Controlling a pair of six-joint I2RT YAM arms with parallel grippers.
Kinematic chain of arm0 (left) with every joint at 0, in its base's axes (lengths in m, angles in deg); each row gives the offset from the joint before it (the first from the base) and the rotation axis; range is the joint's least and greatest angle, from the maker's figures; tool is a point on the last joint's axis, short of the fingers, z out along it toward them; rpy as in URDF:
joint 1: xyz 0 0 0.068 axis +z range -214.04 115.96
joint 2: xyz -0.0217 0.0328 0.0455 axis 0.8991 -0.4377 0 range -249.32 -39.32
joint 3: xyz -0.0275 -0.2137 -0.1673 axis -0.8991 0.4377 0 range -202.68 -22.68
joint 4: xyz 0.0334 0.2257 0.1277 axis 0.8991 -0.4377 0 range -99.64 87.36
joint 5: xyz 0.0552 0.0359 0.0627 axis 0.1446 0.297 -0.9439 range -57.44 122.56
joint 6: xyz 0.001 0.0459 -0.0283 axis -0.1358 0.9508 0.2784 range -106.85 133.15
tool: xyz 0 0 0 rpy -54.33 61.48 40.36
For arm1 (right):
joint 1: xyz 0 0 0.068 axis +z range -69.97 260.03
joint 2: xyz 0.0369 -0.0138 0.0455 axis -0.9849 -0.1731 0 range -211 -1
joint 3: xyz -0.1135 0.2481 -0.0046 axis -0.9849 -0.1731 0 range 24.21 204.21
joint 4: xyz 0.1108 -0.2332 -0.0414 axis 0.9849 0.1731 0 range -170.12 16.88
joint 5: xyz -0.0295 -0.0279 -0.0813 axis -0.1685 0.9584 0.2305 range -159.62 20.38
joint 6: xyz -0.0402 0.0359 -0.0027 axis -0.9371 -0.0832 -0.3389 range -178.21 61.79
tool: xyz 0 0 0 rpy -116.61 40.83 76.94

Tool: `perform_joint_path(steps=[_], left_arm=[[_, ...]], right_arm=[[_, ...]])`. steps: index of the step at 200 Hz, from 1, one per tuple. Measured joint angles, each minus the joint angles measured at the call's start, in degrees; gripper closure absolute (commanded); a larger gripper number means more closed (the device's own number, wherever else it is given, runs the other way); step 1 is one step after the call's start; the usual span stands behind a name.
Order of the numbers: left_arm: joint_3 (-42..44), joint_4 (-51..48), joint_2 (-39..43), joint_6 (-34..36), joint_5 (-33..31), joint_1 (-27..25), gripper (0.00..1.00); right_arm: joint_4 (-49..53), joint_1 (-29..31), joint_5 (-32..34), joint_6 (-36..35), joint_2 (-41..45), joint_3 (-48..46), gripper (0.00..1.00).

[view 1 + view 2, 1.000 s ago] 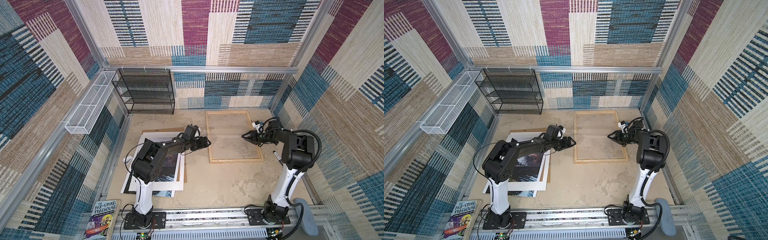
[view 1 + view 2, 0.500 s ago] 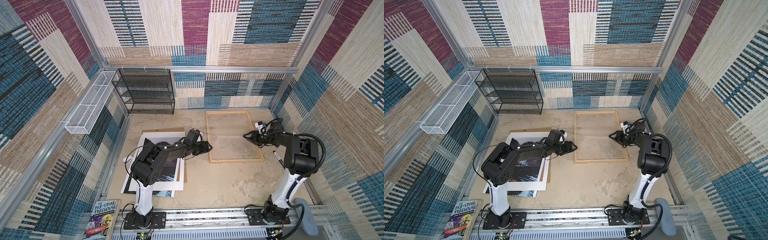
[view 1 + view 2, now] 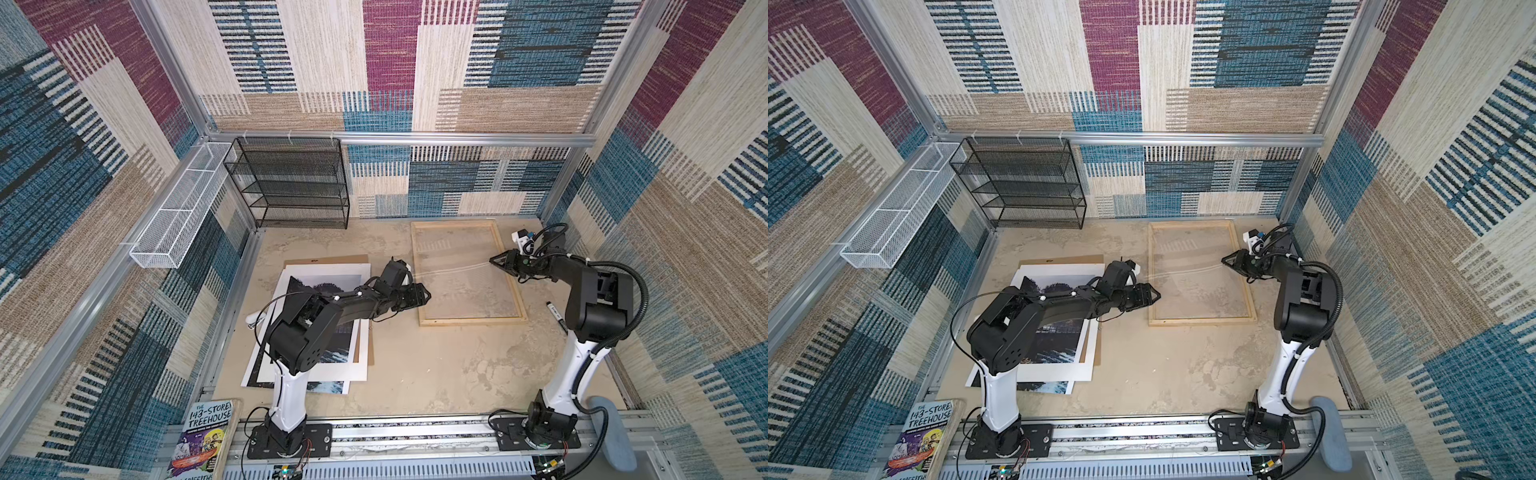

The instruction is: Put the photo into the frame

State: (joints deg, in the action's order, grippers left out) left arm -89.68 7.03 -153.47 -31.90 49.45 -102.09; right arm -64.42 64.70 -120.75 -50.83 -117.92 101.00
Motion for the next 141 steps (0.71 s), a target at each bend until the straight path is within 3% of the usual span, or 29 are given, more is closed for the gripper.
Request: perform_joint_path(steps=[74,104,141], left_arm=[[-1.7,-1.1,-0.2,0.3,-1.4,0.0,0.24],[-2.3,-1.9,-0.2,0.5,-1.5,0.0,0.24],[-2.9,-2.7,-0.2,0.5,-1.5,0.0,0.24]], right_arm=[[0.4,-0.2,-0.4,-1.5,-1.4,0.5,0.71],[0.5,-0.8,-1.1,-2.3,-2.8,0.8,0.81],[0.5,-1.4,-2.3,-2.7,-3.4,0.8,0.83]])
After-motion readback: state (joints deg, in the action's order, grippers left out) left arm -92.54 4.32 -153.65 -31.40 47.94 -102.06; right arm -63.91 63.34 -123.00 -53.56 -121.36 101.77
